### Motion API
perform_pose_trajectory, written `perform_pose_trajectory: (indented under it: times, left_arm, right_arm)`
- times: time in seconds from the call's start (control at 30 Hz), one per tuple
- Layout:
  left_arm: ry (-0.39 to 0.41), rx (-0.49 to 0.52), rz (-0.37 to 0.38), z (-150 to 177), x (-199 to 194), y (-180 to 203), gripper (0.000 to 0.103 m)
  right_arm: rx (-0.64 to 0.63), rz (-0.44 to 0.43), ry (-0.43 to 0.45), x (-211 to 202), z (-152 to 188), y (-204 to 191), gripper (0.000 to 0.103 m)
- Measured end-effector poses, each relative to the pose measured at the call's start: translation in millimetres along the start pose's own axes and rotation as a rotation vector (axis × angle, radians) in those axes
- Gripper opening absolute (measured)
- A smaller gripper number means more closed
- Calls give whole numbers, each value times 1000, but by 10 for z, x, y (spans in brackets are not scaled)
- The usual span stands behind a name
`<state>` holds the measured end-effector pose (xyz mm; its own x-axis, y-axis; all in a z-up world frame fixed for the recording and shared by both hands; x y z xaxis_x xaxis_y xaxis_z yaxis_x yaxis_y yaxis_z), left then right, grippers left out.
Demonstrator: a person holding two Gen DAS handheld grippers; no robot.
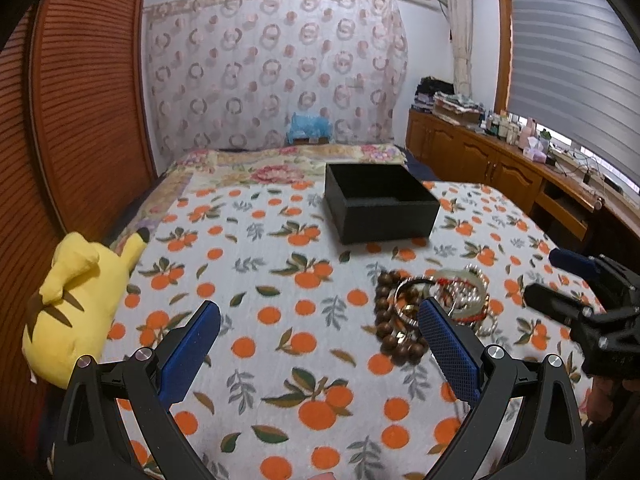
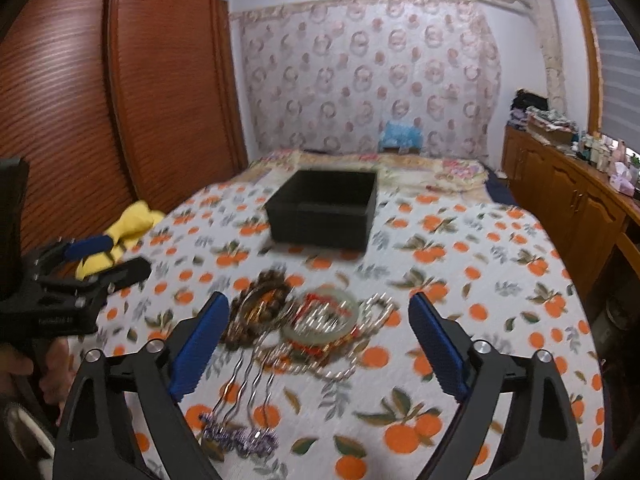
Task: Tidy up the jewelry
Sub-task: 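Move both tools toward the jewelry pile on the cloth, then grasp the silver hair combs with the right tool while the left tool grasps the silver bangle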
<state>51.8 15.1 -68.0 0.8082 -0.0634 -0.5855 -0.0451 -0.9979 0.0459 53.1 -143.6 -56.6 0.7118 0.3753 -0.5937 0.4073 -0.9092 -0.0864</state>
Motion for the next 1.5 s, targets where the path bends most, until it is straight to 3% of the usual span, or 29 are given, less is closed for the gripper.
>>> perform_pose_trajectory:
  times: [0.57, 0.87, 0.93, 1.0, 1.1, 1.5]
  left_arm:
    - [-129, 10, 39, 317, 271, -28, 96]
    - [-212, 24, 62, 491, 451, 35, 96]
    - [-217, 24, 64, 505, 464, 37, 96]
    - [-219, 21, 65, 515, 467, 30, 96]
    - [-220, 21, 65, 522, 469, 28, 96]
    - [-226, 30, 63, 536, 493, 58, 96]
  right_arm:
    - [-35, -153, -263, 470, 569, -339, 69]
    - [-175, -116, -259, 464, 627, -425, 65]
    - [-184, -110, -259, 460, 626, -391, 57]
    - [-184, -99, -257, 452, 621, -334, 43]
    - [-168, -108, -264, 441, 606, -262, 39]
    - [-160, -118, -234, 316, 509, -205, 37]
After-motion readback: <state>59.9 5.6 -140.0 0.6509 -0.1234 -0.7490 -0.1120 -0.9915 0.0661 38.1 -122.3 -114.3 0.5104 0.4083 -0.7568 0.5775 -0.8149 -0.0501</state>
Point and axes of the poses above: each gripper's, at about its wrist camera, not at the fingertips, and x roughly the way its jaws point, y to its right, z to its underside, the point moved 7 cm from there along x, roughly the way its jaws point, and after that the axes turned 2 degrees about z, right-handed, at the moved point
